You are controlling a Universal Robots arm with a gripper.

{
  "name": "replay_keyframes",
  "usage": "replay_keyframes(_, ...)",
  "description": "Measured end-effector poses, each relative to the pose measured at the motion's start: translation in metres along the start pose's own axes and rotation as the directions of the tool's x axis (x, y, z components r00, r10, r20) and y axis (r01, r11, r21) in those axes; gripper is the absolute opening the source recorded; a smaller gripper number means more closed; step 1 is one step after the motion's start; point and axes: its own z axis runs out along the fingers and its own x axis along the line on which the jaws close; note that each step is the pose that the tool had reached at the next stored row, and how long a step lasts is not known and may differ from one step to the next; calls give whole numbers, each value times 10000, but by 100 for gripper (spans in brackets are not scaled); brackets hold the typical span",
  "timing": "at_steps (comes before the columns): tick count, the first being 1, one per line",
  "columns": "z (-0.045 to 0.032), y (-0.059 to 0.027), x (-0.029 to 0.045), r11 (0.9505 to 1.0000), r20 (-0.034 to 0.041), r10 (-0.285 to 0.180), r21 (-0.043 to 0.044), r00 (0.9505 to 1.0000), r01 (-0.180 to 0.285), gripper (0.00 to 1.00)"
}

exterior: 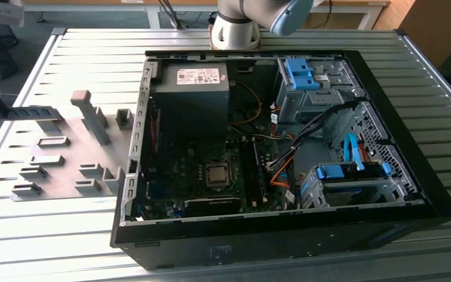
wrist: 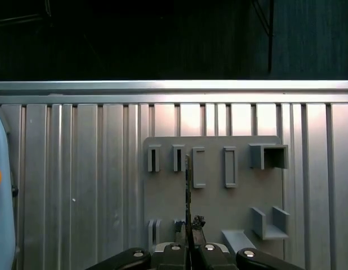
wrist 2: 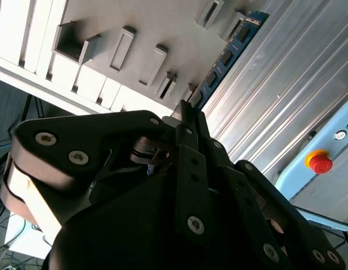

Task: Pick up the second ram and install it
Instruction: 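Pick up the second ram and move it above second insertion slot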

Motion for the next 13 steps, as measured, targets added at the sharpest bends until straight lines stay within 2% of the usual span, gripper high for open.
replay_keyframes(13,-200,6,-8,10000,-1,1,1,10000,-1,14)
